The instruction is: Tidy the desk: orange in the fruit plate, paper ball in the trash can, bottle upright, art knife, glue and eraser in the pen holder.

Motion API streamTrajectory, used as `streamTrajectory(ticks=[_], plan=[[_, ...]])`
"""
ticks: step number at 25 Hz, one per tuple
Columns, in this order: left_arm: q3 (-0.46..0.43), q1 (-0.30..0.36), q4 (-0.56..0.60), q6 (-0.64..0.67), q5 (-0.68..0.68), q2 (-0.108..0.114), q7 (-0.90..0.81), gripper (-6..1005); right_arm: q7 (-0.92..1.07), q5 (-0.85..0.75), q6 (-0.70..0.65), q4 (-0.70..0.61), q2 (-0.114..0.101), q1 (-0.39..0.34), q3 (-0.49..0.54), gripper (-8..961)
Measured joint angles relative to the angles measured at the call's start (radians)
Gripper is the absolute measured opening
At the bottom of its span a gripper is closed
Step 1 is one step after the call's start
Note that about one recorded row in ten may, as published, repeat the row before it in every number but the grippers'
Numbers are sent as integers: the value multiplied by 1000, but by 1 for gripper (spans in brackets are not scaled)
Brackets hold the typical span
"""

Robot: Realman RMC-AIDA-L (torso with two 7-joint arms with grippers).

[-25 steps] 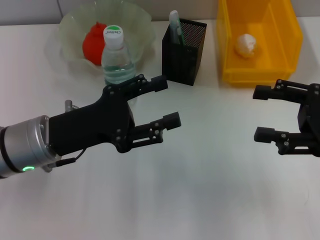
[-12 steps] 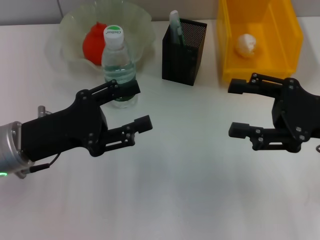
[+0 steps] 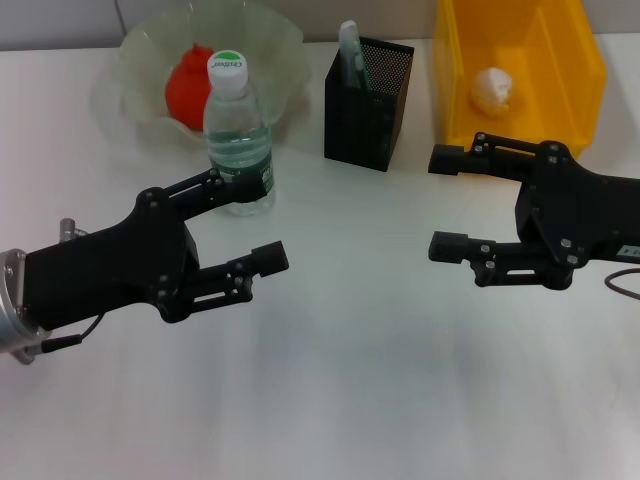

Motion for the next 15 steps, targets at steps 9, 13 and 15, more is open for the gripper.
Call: streamTrajectory(ticks=[9, 13, 15], plan=[[-4, 1, 0, 5, 2, 0, -1, 783, 0, -3, 3, 0, 4, 0, 0, 801], [-9, 1, 0, 5, 2, 2, -1, 783, 0, -3, 4, 0, 6, 3, 0, 801], [-10, 1, 0, 5, 2, 3, -1, 783, 2, -3, 4, 0, 7, 5, 0, 801]])
